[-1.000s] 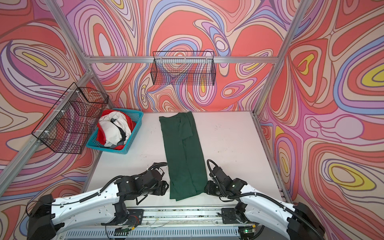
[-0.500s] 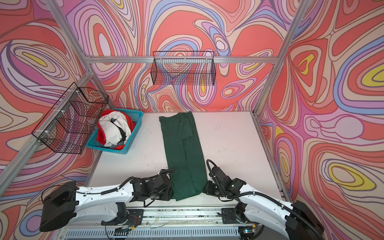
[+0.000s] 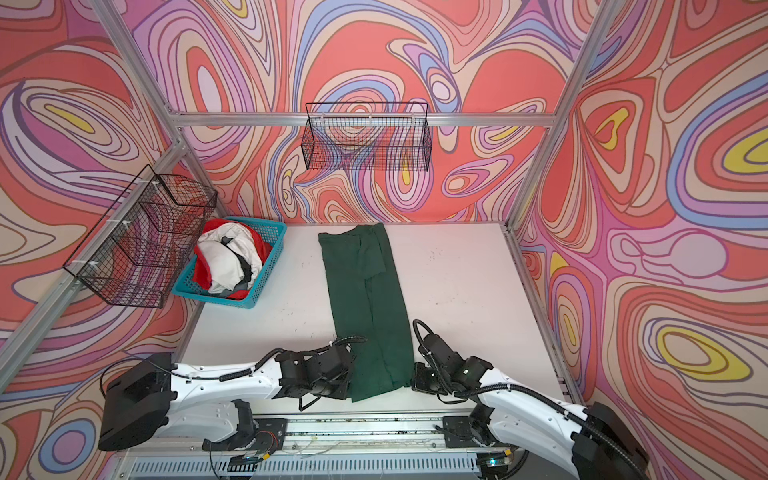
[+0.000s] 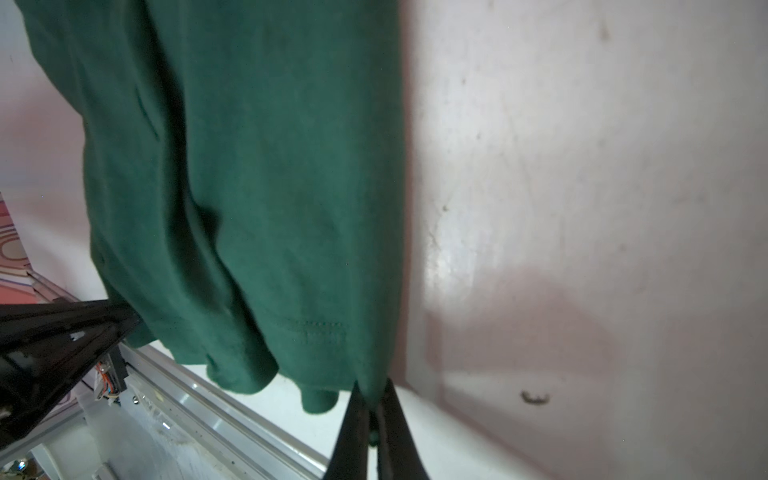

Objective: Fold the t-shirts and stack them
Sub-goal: 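Lift the near end with both grippers and fold it away from the robot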

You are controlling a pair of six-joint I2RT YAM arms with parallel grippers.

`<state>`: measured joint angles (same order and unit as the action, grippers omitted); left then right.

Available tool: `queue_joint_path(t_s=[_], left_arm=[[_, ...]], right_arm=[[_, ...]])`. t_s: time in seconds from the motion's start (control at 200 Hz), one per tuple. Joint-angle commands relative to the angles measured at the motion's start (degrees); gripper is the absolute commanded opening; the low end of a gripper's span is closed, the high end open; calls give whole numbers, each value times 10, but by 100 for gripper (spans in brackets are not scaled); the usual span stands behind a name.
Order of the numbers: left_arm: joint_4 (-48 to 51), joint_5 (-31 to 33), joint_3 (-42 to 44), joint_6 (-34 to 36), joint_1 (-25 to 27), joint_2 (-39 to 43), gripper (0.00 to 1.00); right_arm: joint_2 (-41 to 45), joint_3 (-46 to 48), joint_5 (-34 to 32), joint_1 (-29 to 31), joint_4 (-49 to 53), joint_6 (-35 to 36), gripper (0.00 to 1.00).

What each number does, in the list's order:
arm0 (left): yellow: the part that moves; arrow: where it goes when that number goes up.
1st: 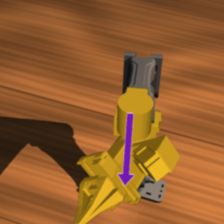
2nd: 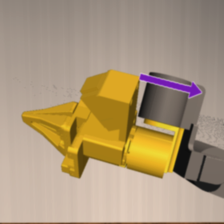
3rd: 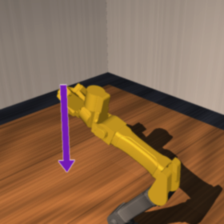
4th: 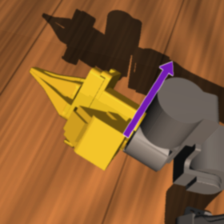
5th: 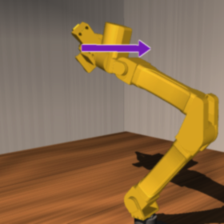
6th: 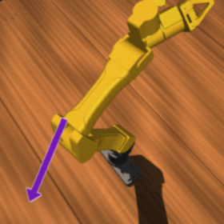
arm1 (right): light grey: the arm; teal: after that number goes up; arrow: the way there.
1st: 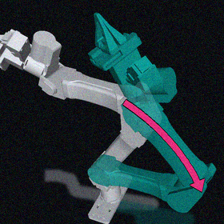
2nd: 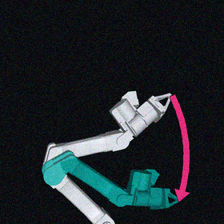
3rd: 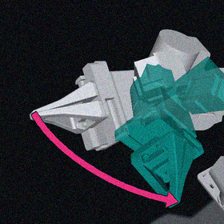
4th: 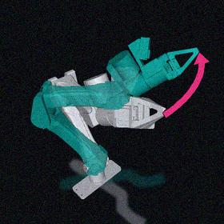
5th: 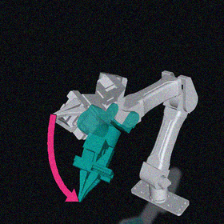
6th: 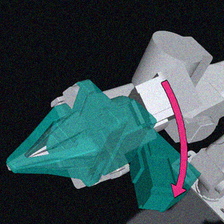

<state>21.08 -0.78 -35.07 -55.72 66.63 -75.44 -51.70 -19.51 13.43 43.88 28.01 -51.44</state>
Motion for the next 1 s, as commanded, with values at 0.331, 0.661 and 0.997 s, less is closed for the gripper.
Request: queue_joint_path(t_s=[0.331, 0.661, 0.997], left_arm=[[102, 72, -47, -23, 44, 31, 0], [152, 161, -55, -45, 40, 83, 0], [99, 130, -52, -4, -39, 103, 0]], right_arm=[[13, -61, 7, 2, 20, -5, 0], [16, -121, 7, 2, 32, -37, 0], [-54, -187, -35, 2, 21, -28, 0]])
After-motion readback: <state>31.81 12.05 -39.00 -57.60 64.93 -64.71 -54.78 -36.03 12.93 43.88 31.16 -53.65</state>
